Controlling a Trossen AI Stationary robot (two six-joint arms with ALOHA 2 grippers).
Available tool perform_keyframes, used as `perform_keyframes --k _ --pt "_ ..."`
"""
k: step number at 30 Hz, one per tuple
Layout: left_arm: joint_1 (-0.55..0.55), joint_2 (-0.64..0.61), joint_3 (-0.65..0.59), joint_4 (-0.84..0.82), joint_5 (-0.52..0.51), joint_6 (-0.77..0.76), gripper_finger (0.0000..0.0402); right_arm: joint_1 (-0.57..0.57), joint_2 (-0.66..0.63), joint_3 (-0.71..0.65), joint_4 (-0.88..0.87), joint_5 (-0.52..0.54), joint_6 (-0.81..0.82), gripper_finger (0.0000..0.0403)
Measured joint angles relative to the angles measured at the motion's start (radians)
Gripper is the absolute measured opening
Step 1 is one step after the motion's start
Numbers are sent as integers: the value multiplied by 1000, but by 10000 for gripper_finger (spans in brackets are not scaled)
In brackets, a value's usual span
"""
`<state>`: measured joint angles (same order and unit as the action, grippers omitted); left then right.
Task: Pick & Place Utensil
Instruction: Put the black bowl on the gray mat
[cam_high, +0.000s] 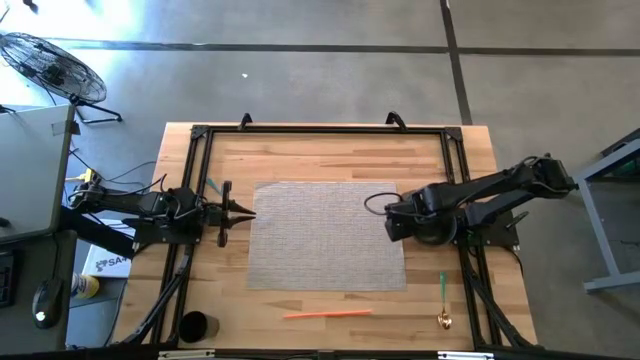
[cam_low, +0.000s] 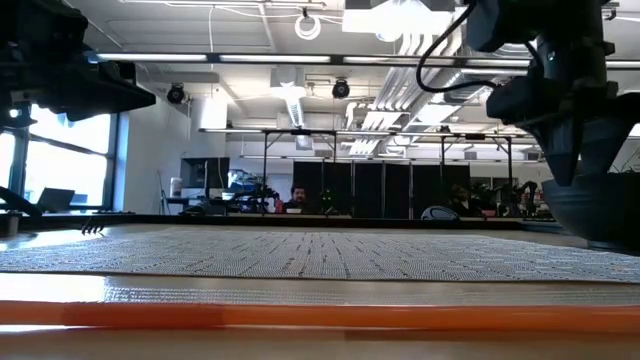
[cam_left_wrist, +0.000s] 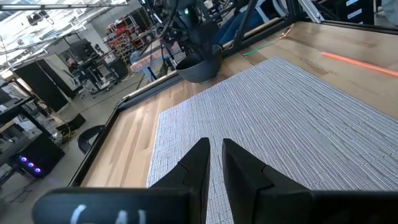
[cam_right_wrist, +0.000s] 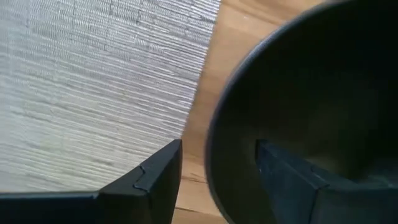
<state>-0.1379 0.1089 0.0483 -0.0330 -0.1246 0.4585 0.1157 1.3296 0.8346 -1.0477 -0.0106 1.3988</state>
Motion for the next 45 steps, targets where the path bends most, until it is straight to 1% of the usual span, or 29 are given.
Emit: perform_keyframes --k 3,5,10,14,17,20,28,31,36,45 --pt "0 0 0 0 0 0 40 -13 0 -5 25 -3 15 177" --pt "0 0 0 0 0 0 40 -24 2 -5 27 -25 18 162" --pt "0 0 0 0 0 0 40 -26 63 -5 28 -49 14 121" --pt "0 0 0 0 0 0 40 -25 108 -5 32 -38 -8 95" --pt "0 0 0 0 0 0 40 -25 112 -5 32 -10 -11 83" --pt "0 0 0 0 0 0 40 -25 106 -5 28 26 -20 79" --pt "0 0 0 0 0 0 40 -25 105 -5 11 67 -54 78" --pt "0 0 0 0 0 0 40 -26 105 -5 14 62 -42 78" --pt "0 0 0 0 0 0 40 -26 105 -5 14 12 -7 78" --pt "0 0 0 0 0 0 40 -26 105 -5 10 25 -18 78"
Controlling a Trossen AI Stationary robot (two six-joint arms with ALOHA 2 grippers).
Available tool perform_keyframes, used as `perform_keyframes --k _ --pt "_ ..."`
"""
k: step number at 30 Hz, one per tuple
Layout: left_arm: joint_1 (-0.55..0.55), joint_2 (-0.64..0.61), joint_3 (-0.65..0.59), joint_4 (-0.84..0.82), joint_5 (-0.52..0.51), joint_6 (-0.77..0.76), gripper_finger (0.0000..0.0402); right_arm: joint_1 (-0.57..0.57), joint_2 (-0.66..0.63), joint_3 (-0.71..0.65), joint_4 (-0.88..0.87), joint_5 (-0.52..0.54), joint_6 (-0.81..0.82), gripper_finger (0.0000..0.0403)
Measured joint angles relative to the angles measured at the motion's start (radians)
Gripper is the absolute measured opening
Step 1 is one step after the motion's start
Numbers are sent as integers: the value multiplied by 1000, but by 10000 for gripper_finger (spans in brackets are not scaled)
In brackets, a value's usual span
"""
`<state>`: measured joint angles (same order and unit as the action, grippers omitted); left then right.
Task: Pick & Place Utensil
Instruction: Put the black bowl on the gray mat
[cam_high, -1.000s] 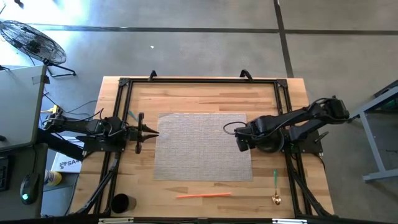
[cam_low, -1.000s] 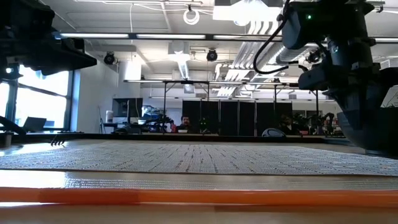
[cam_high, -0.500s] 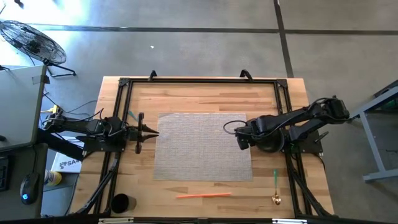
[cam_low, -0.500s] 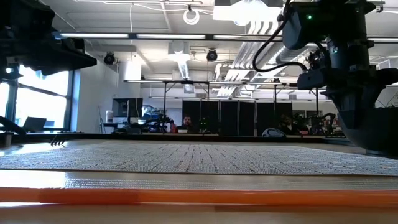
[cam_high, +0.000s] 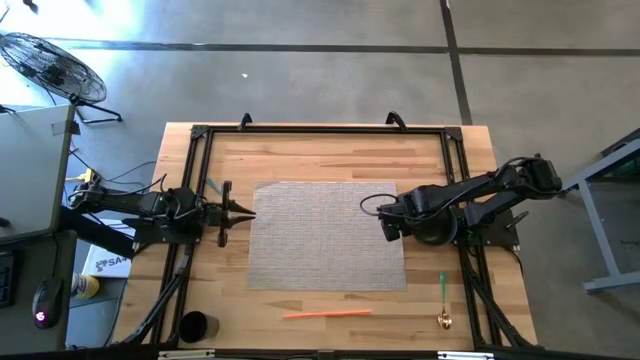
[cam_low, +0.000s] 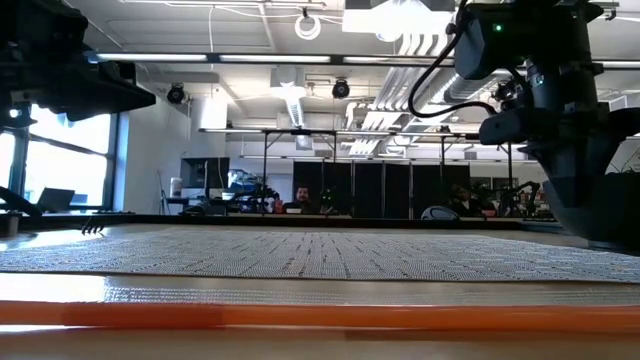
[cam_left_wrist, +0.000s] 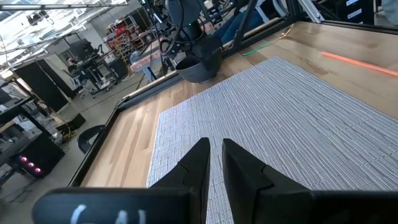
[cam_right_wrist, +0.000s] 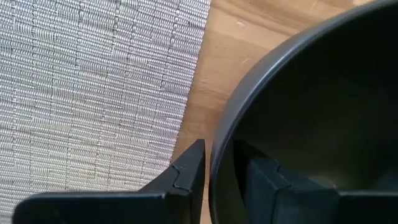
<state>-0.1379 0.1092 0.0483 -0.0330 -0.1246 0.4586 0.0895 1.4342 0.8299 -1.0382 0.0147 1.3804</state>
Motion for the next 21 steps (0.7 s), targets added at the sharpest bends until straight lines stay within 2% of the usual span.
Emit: perform_keyframes --k 6,14,21 --pt "0 0 0 0 0 0 40 0 0 0 1 68 -9 67" --pt "0 0 0 0 0 0 40 -5 -1 2 25 63 -10 7" --pt "0 0 0 0 0 0 40 -33 -2 8 9 31 -18 12"
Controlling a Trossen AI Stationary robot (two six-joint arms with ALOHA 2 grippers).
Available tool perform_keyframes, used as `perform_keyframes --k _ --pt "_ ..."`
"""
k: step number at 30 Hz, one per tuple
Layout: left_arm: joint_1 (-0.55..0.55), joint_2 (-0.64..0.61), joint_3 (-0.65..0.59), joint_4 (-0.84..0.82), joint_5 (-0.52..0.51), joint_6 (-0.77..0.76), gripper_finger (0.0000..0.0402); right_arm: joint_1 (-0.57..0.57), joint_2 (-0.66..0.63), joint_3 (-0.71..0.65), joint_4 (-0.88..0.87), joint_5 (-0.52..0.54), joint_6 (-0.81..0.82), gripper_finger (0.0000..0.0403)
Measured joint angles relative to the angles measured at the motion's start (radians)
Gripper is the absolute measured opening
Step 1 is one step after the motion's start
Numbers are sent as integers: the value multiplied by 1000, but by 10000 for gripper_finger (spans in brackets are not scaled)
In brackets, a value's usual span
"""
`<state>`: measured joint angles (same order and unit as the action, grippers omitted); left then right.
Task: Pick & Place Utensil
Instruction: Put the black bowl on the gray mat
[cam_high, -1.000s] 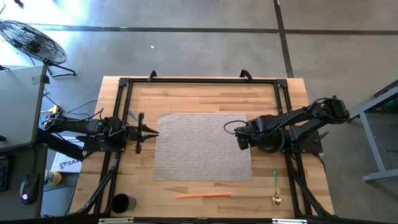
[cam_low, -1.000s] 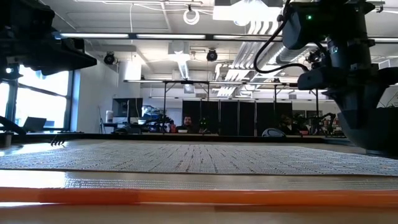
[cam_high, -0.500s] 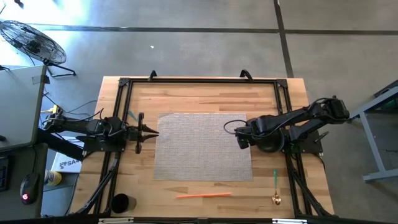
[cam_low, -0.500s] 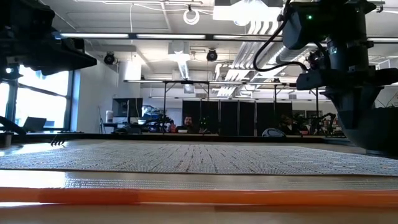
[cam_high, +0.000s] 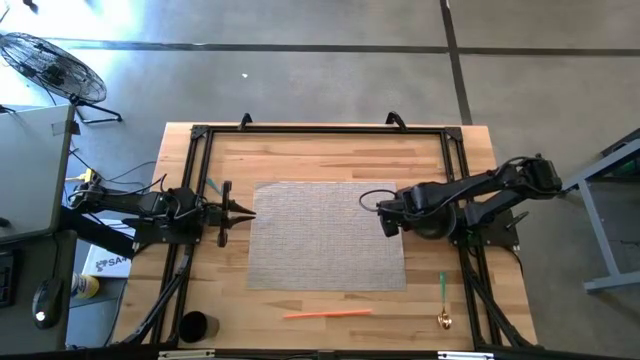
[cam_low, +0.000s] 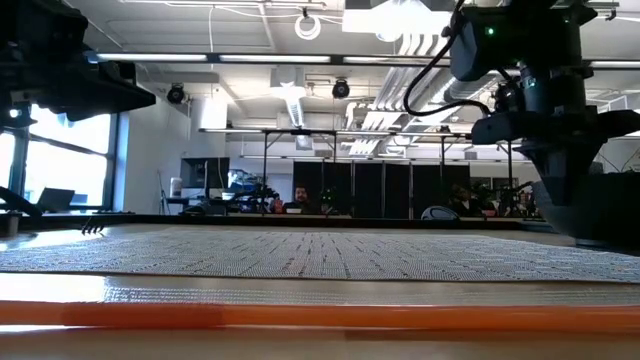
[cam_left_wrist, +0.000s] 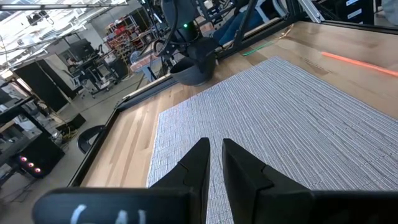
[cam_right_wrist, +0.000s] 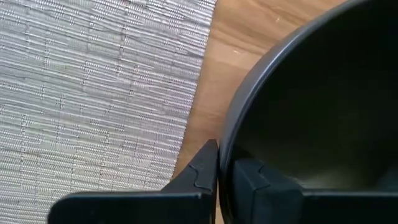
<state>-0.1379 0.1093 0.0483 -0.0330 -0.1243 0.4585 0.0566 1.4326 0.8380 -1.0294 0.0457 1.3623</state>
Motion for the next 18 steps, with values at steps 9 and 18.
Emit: perform_keyframes --k 9,18 --pt "0 0 0 0 0 0 40 37 26 207 -194 90 -11 4" --pt "0 0 0 0 0 0 40 58 249 517 -322 100 -161 3"
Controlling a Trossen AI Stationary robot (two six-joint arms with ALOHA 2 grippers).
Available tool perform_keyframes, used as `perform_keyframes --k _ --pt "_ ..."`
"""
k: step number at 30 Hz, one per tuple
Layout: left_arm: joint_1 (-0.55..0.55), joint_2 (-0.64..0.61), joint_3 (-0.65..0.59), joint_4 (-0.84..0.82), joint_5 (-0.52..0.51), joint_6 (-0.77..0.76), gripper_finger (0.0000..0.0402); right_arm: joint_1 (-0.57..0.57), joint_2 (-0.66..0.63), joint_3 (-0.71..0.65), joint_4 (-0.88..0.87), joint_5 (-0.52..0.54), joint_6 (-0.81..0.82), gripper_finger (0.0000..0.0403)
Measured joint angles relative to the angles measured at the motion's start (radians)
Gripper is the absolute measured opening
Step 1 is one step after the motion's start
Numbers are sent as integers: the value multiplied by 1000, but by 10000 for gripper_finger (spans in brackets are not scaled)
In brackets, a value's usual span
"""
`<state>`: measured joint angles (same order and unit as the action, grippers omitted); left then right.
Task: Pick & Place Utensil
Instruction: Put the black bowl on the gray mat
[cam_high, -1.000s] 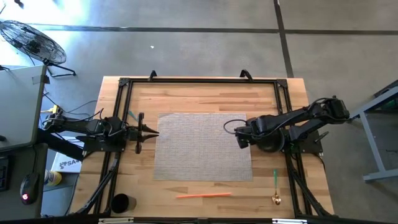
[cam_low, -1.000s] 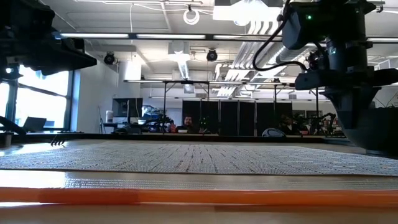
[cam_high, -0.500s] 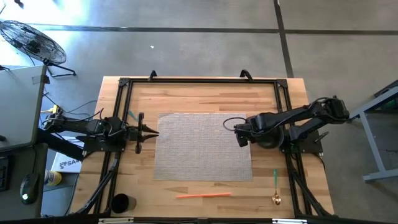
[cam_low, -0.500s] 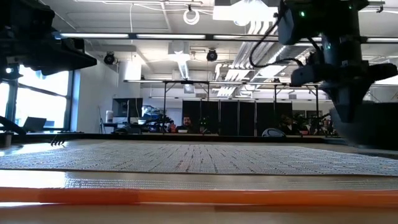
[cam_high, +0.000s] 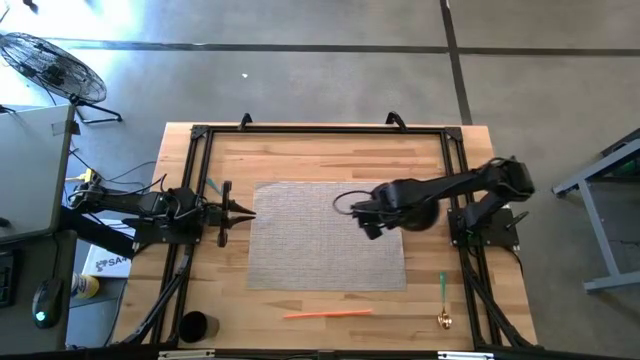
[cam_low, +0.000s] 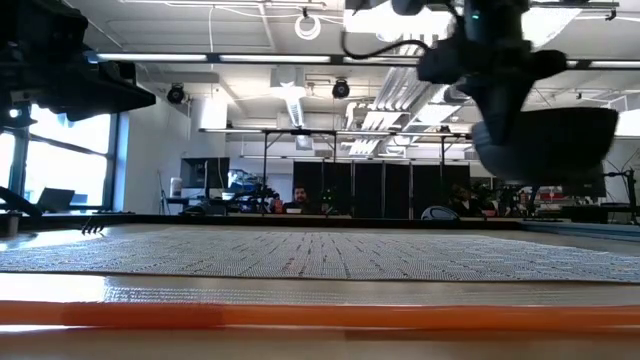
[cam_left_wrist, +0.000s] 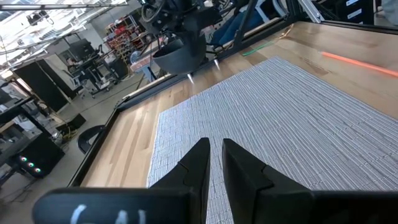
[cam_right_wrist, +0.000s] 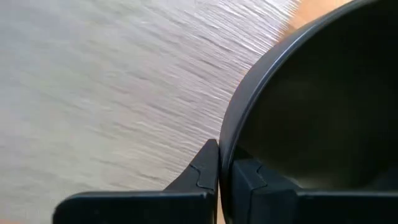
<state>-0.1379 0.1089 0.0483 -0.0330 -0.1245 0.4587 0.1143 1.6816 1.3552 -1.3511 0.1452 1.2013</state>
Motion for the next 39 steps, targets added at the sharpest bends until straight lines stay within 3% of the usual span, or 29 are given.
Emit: perform_keyframes --k 15,22,30,39 --pt "0 0 0 0 0 0 40 14 463 605 -61 -6 -444 3" --pt "0 0 0 0 0 0 40 57 640 851 -114 -5 -784 4" --pt "0 0 0 0 0 0 40 96 710 919 -113 0 -1082 10" --pt "0 0 0 0 0 0 40 95 710 920 -69 47 -1098 4"
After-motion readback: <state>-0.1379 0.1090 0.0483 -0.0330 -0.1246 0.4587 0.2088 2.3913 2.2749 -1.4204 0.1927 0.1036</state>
